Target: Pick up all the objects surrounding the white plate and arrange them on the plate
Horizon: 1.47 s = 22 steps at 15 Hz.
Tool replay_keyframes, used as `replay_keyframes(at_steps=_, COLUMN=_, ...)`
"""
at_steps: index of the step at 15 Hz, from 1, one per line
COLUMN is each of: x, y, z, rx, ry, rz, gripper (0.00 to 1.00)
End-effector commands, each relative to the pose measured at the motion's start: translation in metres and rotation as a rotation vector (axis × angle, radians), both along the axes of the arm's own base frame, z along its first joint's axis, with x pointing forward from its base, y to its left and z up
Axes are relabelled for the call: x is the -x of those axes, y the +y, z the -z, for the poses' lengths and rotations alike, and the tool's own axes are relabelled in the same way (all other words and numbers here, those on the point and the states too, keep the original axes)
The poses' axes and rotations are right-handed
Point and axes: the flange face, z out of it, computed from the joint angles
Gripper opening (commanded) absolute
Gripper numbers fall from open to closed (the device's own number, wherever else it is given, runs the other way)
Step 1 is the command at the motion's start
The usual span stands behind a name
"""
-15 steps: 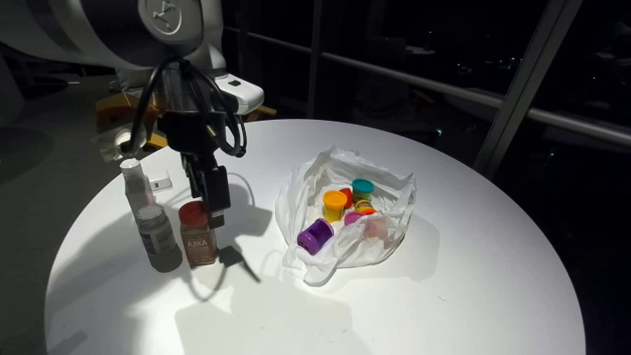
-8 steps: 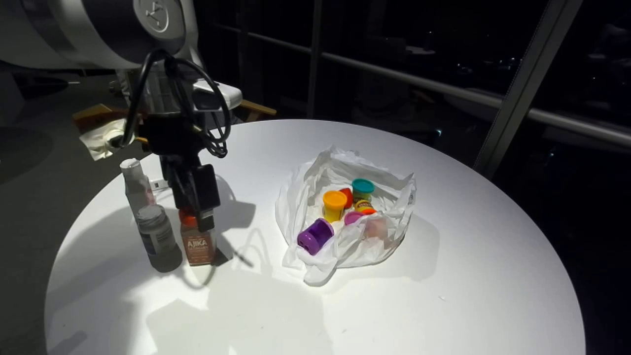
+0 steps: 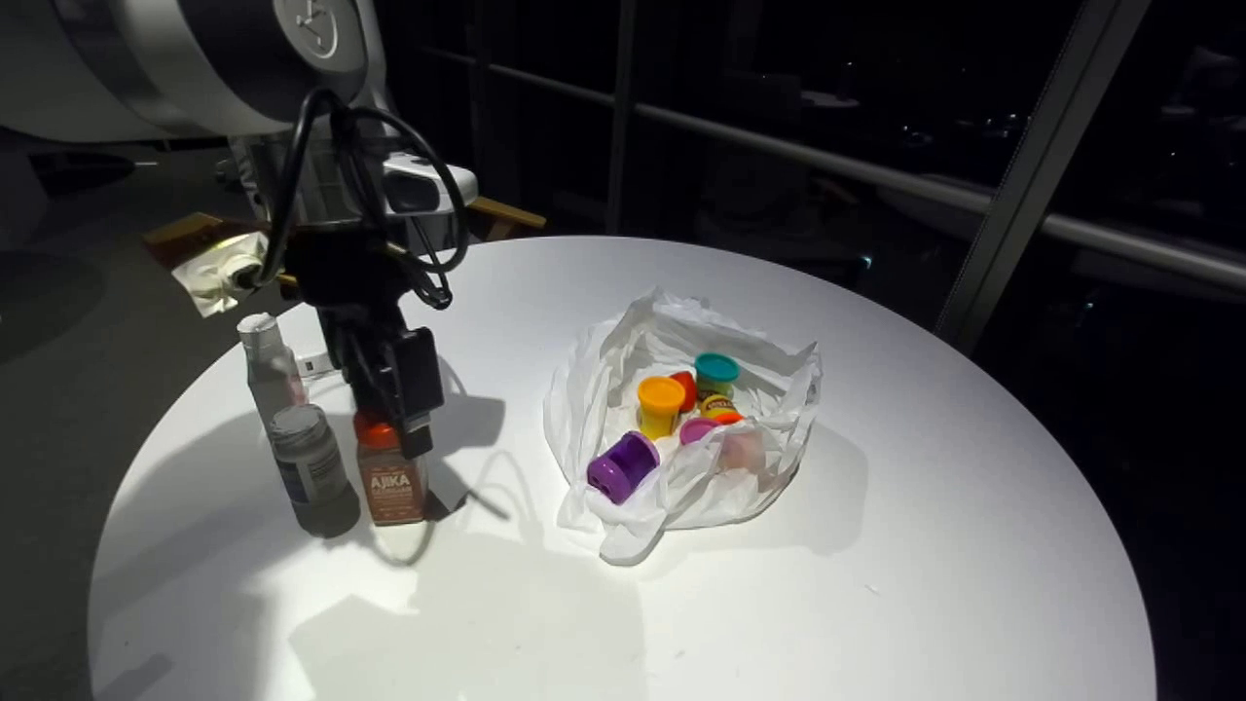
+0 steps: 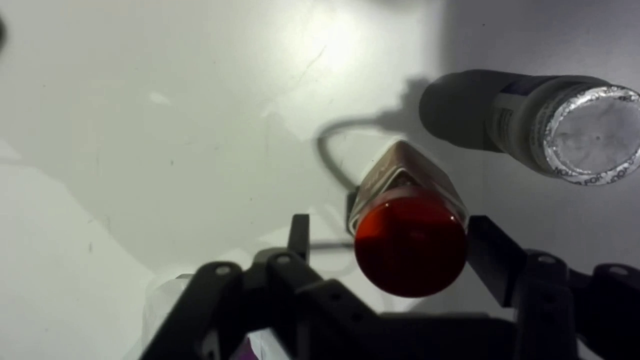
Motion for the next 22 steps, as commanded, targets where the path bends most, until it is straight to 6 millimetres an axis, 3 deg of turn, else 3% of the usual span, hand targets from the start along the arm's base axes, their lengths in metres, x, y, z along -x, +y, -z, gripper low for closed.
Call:
replay_keyframes(at_steps=1, x=-0.008, y=-0.004, z=-0.003, rx=0.005, ry=-0.028, rz=-0.010, gripper=0.49)
replay_keyframes(at_steps=3, x=-0.007, y=-0.004, z=-0.005, rx=-0.009, ry=-0.029, rz=-0.002, gripper=0.34)
replay_keyframes(at_steps=5, x=-0.009, y=-0.005, z=-0.013, rx=-0.017, ry=-0.048, rz=0.012, gripper=0.25)
replay_keyframes(at_steps=8, x=-0.012, y=-0.014, z=-0.018, rx=-0.022, ry=-0.065, rz=0.030, gripper=0.24)
replay_keyframes(at_steps=11, x=-0.025, y=-0.034, z=-0.045, rx=-0.010, ry=-0.132, rz=0.052, gripper=0.24)
replay_keyframes(at_steps=16, x=-0.082, y=-0.100, z=-0.123, rx=0.041, ry=-0.325, rz=0.097, gripper=0.24)
replay_keyframes(at_steps=18, x=-0.110, y=-0.126, z=-0.143, rx=0.057, ry=-0.396, rz=0.109, gripper=0.24)
replay_keyframes(at_steps=20, x=-0.134, y=-0.147, z=-0.151, rx=0.054, ry=-0.433, rz=0.135, gripper=0.24)
replay_keyframes(at_steps=22, x=-0.155, y=-0.163, z=-0.146, rx=0.046, ry=-0.440, rz=0.156, gripper=0.24)
